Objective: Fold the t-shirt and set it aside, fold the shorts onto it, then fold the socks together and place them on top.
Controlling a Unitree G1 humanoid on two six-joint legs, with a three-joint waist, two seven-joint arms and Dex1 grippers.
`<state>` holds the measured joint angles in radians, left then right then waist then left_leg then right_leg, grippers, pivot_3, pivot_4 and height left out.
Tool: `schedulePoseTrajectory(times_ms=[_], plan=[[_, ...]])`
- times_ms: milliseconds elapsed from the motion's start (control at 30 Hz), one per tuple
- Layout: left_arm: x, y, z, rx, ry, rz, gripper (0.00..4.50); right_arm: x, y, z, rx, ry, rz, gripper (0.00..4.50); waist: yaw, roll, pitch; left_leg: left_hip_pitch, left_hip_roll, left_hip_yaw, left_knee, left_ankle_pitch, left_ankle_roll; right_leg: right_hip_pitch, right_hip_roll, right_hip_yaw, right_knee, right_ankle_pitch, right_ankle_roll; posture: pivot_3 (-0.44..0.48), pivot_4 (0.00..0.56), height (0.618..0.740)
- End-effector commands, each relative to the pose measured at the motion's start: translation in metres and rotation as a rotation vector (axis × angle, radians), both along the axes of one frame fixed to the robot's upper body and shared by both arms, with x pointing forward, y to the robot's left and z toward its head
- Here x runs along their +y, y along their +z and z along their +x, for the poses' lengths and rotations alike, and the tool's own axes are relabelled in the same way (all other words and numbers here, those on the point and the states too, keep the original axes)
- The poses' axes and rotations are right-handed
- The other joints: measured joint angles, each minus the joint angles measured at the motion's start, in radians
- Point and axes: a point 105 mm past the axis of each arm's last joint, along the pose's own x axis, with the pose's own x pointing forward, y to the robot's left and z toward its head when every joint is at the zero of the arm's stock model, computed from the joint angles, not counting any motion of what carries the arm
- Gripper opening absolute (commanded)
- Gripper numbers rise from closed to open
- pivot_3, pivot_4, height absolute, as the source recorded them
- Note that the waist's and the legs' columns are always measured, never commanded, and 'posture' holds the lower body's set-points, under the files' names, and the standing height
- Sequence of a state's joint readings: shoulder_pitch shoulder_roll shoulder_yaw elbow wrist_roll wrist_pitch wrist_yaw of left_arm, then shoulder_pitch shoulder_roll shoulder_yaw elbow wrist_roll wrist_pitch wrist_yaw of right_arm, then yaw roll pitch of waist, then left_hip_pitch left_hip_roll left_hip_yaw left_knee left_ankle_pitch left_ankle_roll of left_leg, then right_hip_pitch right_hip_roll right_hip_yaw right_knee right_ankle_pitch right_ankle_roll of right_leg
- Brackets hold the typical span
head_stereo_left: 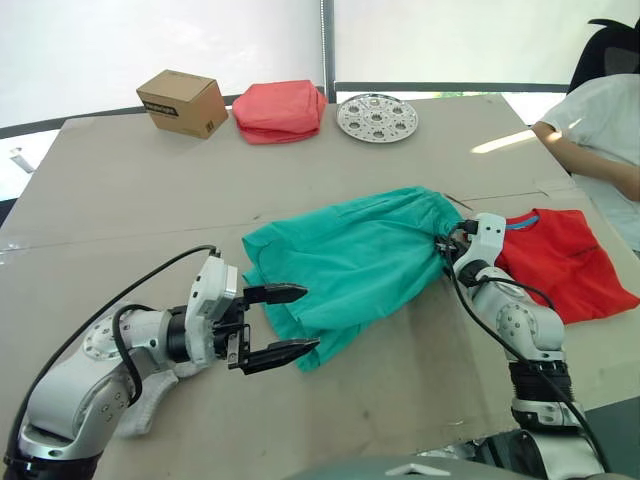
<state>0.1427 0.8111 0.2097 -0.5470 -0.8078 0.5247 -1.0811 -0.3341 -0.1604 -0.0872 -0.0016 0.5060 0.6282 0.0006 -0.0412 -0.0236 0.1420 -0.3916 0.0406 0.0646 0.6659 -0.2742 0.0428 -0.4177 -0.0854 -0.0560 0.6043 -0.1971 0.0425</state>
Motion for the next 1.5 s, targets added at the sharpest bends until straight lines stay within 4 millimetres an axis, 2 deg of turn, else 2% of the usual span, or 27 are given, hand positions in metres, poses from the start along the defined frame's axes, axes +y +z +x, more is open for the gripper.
schedulePoseTrajectory(times_ms=[33,133,200,267,367,467,567,667,733,833,967,1000,1067,1233,1300,1400,1500], plan=[[0.0,0.013,0.004,-0.059,0.04,-0.036,4.5,-0.021,0.03,0.013,-0.147,-0.054,-0.114,0.07,0.001,0.0,0.0,0.0,0.0,0.0,0.0,0.0,0.0,0.0,0.0,0.0,0.0,0.0,0.0,0.0,0.15,0.74],[0.006,0.017,0.018,-0.078,0.109,-0.063,4.5,-0.054,0.078,0.022,-0.339,-0.138,-0.271,0.07,0.008,0.003,0.002,-0.002,-0.001,0.0,0.0,0.0,0.0,-0.001,0.0,0.0,0.0,0.002,-0.003,0.0,0.15,0.74],[0.009,0.02,0.025,-0.094,0.137,-0.074,4.5,-0.063,0.103,0.022,-0.442,-0.141,-0.376,0.07,0.023,0.009,0.006,-0.003,-0.003,-0.001,0.001,0.0,0.0,-0.001,-0.001,0.0,-0.001,0.002,-0.003,0.0,0.15,0.74],[0.01,0.021,0.029,-0.108,0.143,-0.071,4.5,-0.056,0.124,0.016,-0.56,-0.073,-0.484,0.07,0.027,0.006,0.004,-0.003,-0.003,-0.001,0.001,0.0,0.0,-0.001,0.0,0.0,-0.001,0.0,0.0,0.0,0.15,0.74],[0.012,0.023,0.035,-0.12,0.153,-0.069,4.5,-0.024,0.139,-0.002,-0.718,0.144,-0.631,0.07,0.025,0.005,0.004,-0.003,-0.003,-0.001,-0.001,0.0,0.0,0.0,0.002,0.0,-0.002,0.0,-0.001,0.0,0.15,0.74],[0.014,0.023,0.036,-0.118,0.153,-0.067,4.5,0.01,0.123,-0.023,-0.794,0.401,-0.768,0.07,0.024,0.004,0.003,-0.003,-0.002,0.0,-0.002,0.0,0.0,0.0,0.005,0.001,-0.003,0.0,0.0,0.0,0.15,0.74],[0.018,0.022,0.032,-0.105,0.142,-0.051,4.5,0.035,0.082,-0.042,-0.823,0.658,-0.954,0.07,0.026,0.003,0.003,-0.002,-0.001,0.001,-0.001,0.0,0.0,0.0,0.004,0.002,-0.003,-0.001,0.001,0.0,0.15,0.74],[0.021,0.022,0.032,-0.109,0.148,-0.038,4.5,0.031,0.042,-0.048,-0.761,0.817,-1.1,0.07,0.031,0.003,0.004,-0.002,-0.001,0.001,0.001,0.0,0.0,0.0,0.002,0.002,-0.002,-0.001,0.001,0.0,0.15,0.74],[0.021,0.023,0.031,-0.111,0.15,-0.036,4.5,0.025,0.026,-0.047,-0.713,0.87,-1.149,0.07,0.033,0.002,0.004,-0.002,-0.002,0.0,0.003,0.0,0.0,0.0,0.001,0.001,-0.002,-0.001,0.001,0.0,0.15,0.74],[0.022,0.023,0.029,-0.11,0.151,-0.029,4.5,0.018,0.019,-0.048,-0.7,0.921,-1.196,0.07,0.032,0.002,0.004,-0.002,-0.002,0.001,0.003,0.0,0.0,0.0,0.0,0.001,-0.002,0.0,0.001,0.0,0.15,0.74],[0.022,0.021,0.024,-0.107,0.159,-0.021,4.5,0.008,0.025,-0.055,-0.66,0.97,-1.15,0.07,0.033,0.001,0.004,-0.002,-0.001,0.0,0.002,0.0,0.0,0.001,0.001,0.001,-0.001,0.001,-0.002,0.0,0.15,0.74],[0.021,0.021,0.024,-0.104,0.157,-0.023,4.5,0.006,0.028,-0.06,-0.647,0.992,-1.119,0.73,0.035,0.001,0.004,-0.002,-0.001,0.0,0.002,0.0,0.0,0.001,0.001,0.001,-0.001,0.002,-0.003,0.0,0.15,0.74],[0.02,0.02,0.021,-0.099,0.149,-0.022,4.5,0.003,0.041,-0.064,-0.614,0.973,-1.017,1.3,0.038,0.001,0.004,-0.002,-0.001,-0.001,0.002,0.0,0.0,0.002,0.001,0.0,-0.001,0.002,-0.003,0.0,0.15,0.74],[0.019,0.02,0.02,-0.098,0.152,-0.023,4.5,0.002,0.083,-0.075,-0.477,0.919,-0.652,3.74,0.044,0.001,0.004,-0.002,-0.001,-0.001,0.003,0.0,0.0,0.003,0.0,0.0,-0.002,0.002,-0.003,0.0,0.15,0.74],[0.018,0.02,0.02,-0.098,0.151,-0.024,4.5,0.002,0.095,-0.076,-0.381,0.905,-0.491,4.47,0.046,0.0,0.003,-0.001,-0.001,-0.001,0.003,0.0,0.0,0.003,0.0,-0.001,-0.001,0.002,-0.003,0.0,0.15,0.74],[0.016,0.02,0.02,-0.1,0.15,-0.026,4.5,-0.004,0.105,-0.057,-0.263,0.804,-0.408,4.47,0.049,0.0,0.003,-0.001,-0.001,-0.001,0.003,0.0,0.0,0.002,-0.001,-0.001,-0.001,0.002,-0.003,0.0,0.15,0.74],[0.016,0.021,0.021,-0.106,0.153,-0.028,4.5,-0.012,0.098,-0.033,-0.1,0.717,-0.414,4.47,0.051,0.001,0.003,-0.002,-0.001,-0.001,0.003,0.0,0.0,0.0,-0.001,-0.001,-0.001,0.002,-0.003,0.0,0.15,0.74]])
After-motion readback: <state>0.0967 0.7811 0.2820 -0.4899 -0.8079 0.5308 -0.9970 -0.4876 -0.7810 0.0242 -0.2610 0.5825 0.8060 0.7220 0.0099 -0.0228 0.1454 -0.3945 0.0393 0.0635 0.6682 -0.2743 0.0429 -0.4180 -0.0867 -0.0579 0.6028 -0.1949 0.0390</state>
